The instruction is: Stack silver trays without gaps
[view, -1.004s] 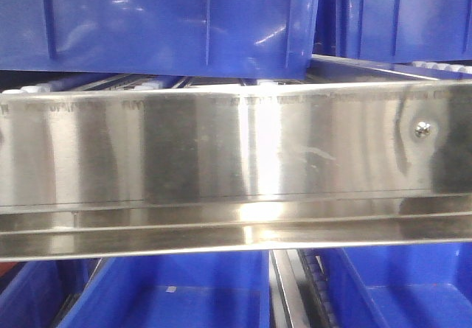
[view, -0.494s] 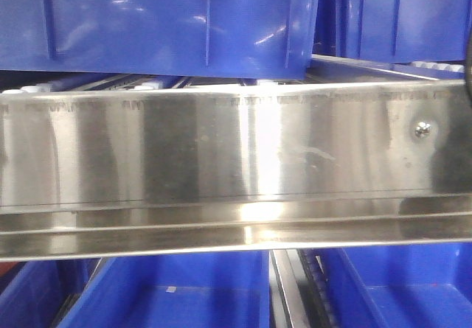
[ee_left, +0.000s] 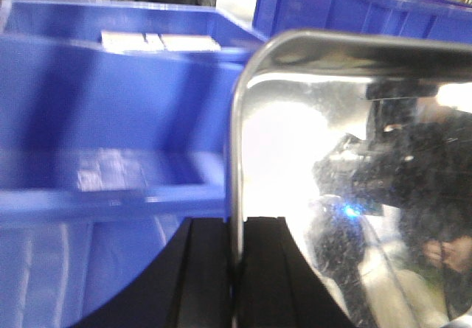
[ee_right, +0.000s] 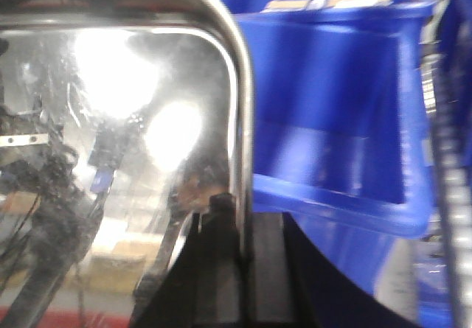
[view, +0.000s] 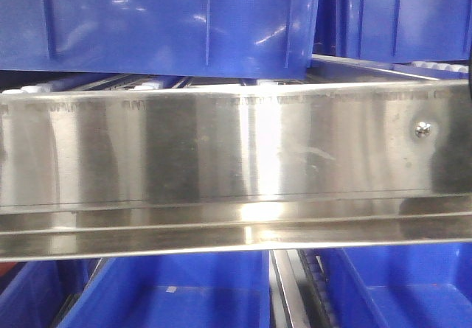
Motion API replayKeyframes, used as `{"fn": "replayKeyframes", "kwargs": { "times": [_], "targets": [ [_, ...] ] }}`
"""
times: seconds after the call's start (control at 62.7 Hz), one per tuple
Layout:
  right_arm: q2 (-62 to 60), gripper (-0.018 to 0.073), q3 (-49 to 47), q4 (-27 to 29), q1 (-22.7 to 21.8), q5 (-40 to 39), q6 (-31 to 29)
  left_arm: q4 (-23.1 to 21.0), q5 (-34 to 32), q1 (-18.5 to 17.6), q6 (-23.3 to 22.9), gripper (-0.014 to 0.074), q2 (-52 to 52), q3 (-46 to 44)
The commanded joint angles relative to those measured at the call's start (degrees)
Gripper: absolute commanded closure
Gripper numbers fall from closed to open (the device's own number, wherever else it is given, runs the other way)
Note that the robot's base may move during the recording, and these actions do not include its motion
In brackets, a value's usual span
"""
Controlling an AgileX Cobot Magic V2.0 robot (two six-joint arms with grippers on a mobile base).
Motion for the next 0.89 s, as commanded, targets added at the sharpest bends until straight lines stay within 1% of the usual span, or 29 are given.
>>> {"fn": "replayKeyframes", "kwargs": {
  "times": [0.0, 0.143, 0.255, 0.319, 0.351, 0.414, 0.542, 0.606, 0.717, 0.749, 0.877],
  "targets": [
    [-0.78, 0.0638, -0.61, -5.62, 0.93, 0.61, 2.00, 0.33, -1.64, -0.10, -1.51, 0.0612, -0.29, -0.63],
    [-0.67, 0.0638, -0.61, -5.62, 1.28, 0.61, 2.92, 0.94, -1.39, -0.10, -1.75, 0.0612, -0.21, -0.63],
    [-0.67, 0.0638, -0.61, -5.72, 1.28, 0.84, 3.47, 1.63, -1.29, -0.10, -3.62, 0.0612, -0.21, -0.63],
    [-0.67, 0.0638, -0.61, -5.71, 1.28, 0.95, 3.47, 3.52, -1.09, -0.10, -4.98, 0.0614, -0.21, -0.63],
    [-0.67, 0.0638, -0.61, -5.71, 1.28, 0.95, 3.47, 5.71, -0.33, -0.10, -6.80, 0.0614, -0.21, -0.63],
    [-0.67, 0.0638, -0.61, -5.71, 1.28, 0.89, 3.65, 8.89, 1.20, -0.10, -8.81, 0.0614, -0.21, -0.63],
    [-0.67, 0.0638, -0.61, -6.14, 1.28, 0.89, 4.74, 9.28, 2.56, -0.35, -9.09, 0.0614, -0.21, -0.63],
    [-0.67, 0.0638, -0.61, -6.40, 1.28, 0.89, 5.14, 9.28, 2.26, -1.26, -9.09, 0.0614, -0.21, -0.63],
    [-0.67, 0.0638, -0.61, -6.40, 1.28, 0.89, 5.49, 10.49, 1.46, -4.26, -9.22, 0.0614, -0.03, -0.63],
    [-0.67, 0.0638, -0.61, -6.40, 1.28, 0.89, 5.63, 11.37, 1.21, -5.26, -10.10, 0.0614, 0.07, -0.63],
    [-0.67, 0.0638, -0.61, -6.53, 1.28, 0.89, 5.91, 17.26, 1.18, -7.54, -15.41, 0.0614, 0.99, -0.63]
  ]
}}
